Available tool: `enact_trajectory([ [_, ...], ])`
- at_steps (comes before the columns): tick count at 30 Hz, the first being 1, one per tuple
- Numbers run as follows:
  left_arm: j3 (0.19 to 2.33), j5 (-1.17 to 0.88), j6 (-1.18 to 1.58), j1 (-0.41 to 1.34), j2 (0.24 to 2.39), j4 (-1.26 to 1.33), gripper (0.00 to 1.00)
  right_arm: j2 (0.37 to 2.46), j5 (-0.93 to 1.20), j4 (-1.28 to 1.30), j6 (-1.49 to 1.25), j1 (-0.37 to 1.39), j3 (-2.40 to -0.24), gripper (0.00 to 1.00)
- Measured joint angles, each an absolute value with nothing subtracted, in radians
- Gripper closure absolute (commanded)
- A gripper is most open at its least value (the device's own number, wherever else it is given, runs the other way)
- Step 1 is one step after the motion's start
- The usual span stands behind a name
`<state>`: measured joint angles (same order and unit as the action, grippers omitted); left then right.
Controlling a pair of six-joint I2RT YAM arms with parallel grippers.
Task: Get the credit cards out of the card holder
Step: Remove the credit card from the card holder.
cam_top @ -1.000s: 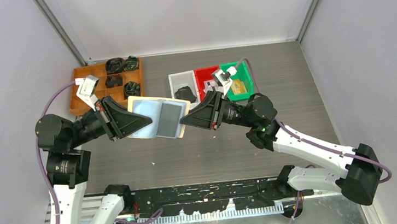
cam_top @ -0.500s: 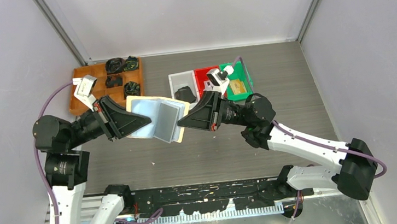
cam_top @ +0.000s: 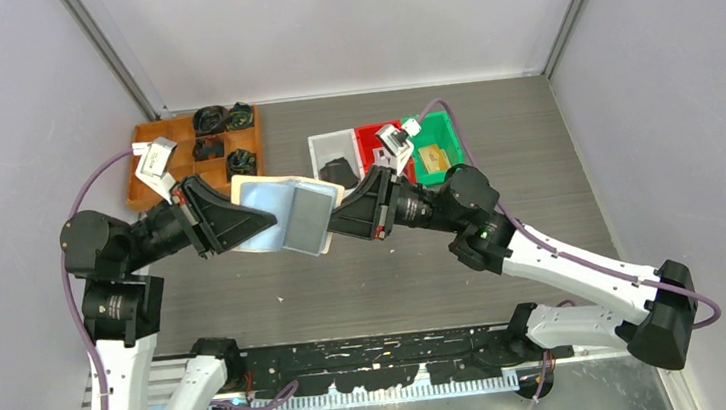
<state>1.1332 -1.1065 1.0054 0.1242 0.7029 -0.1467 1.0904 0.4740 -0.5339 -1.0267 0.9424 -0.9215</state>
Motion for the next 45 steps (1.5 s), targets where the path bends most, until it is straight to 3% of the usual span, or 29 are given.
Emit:
enact_trajectory([
  [4, 1.133, -1.11, 0.982, 0.124, 0.702, -0.151, 1.0, 1.089, 0.432, -0.468, -0.989, 0.957, -0.93, 0.59],
  [8, 1.133, -1.111, 0.95, 0.124, 0.699, -0.169, 1.0, 1.091, 0.413, -0.432, -0.973, 0.968, -0.941, 0.59],
  [12, 1.132, -1.108, 0.881, 0.124, 0.688, -0.216, 0.96, 1.103, 0.393, -0.423, -0.97, 0.986, -0.968, 0.71],
  [15, 1.132, -1.077, 0.772, 0.124, 0.674, -0.304, 0.81, 1.107, 0.365, -0.392, -0.947, 1.014, -0.991, 0.96],
  [16, 1.132, -1.063, 0.733, 0.124, 0.668, -0.338, 0.73, 1.107, 0.346, -0.357, -0.927, 1.027, -1.003, 0.99],
  [19, 1.128, -1.03, 0.641, 0.124, 0.647, -0.406, 0.47, 1.113, 0.255, -0.208, -0.85, 1.075, -1.063, 0.99],
  [26, 1.086, -1.027, 0.572, 0.124, 0.625, -0.456, 0.27, 1.188, -0.01, 0.178, -0.661, 1.211, -1.311, 0.99],
  [35, 1.012, -1.044, 0.517, 0.124, 0.569, -0.474, 0.23, 1.501, -0.383, 0.686, -0.468, 1.327, -1.805, 0.99],
  [45, 0.933, -0.987, 0.423, 0.124, 0.5, -0.492, 0.23, 1.751, -0.645, 0.994, -0.342, 1.424, -2.126, 0.99],
])
